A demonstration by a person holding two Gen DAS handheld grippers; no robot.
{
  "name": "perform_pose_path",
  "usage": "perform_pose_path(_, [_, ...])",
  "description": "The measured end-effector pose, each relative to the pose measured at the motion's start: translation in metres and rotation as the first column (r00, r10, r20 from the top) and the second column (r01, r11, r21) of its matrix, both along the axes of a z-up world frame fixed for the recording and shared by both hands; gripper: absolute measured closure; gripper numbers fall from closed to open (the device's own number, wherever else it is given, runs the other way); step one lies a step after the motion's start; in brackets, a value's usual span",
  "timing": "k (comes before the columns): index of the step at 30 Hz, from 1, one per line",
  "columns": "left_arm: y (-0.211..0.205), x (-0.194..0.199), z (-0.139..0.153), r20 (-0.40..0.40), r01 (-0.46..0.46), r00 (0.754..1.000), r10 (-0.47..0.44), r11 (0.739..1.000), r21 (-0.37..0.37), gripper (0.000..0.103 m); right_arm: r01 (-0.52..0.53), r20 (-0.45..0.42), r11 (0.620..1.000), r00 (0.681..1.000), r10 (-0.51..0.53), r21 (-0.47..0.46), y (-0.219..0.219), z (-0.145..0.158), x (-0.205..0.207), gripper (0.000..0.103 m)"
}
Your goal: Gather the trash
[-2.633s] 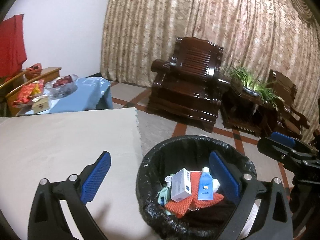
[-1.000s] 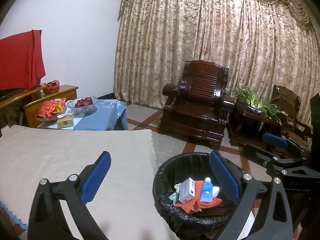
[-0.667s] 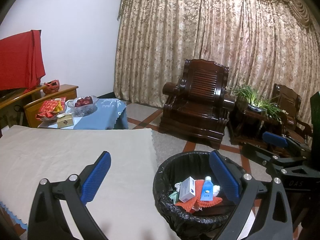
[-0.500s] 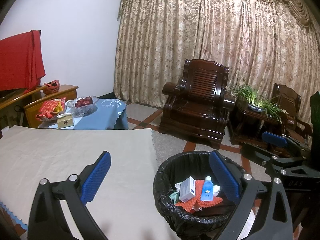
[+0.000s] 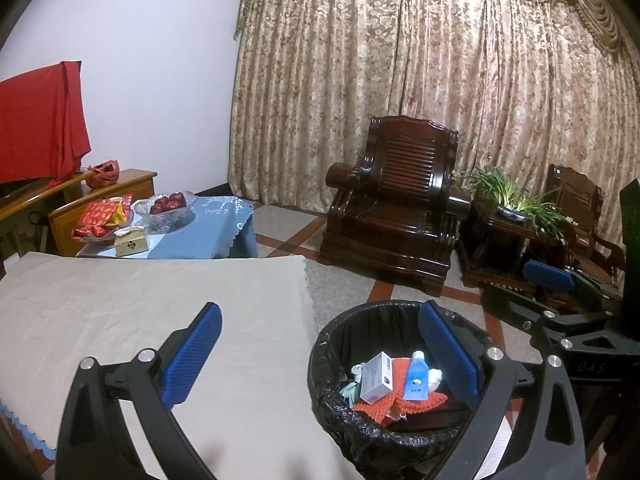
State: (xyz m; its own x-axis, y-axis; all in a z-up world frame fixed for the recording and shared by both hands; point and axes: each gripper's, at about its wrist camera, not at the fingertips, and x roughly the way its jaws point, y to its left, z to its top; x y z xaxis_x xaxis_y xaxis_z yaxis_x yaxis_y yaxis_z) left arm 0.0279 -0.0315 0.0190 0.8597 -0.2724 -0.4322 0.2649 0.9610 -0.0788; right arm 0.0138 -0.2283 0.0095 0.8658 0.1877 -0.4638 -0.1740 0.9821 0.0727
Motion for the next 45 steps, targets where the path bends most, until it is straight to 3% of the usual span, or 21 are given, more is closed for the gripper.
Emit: perform_pose_path(45, [-0.003,0.0,-0.014,-0.02,0.006,1.0,-0.006,1.0,0.013,0.006,0.002,-0.009,1.0,1.0,-0.002,0.001,0.005,0.001,0.0,0.005])
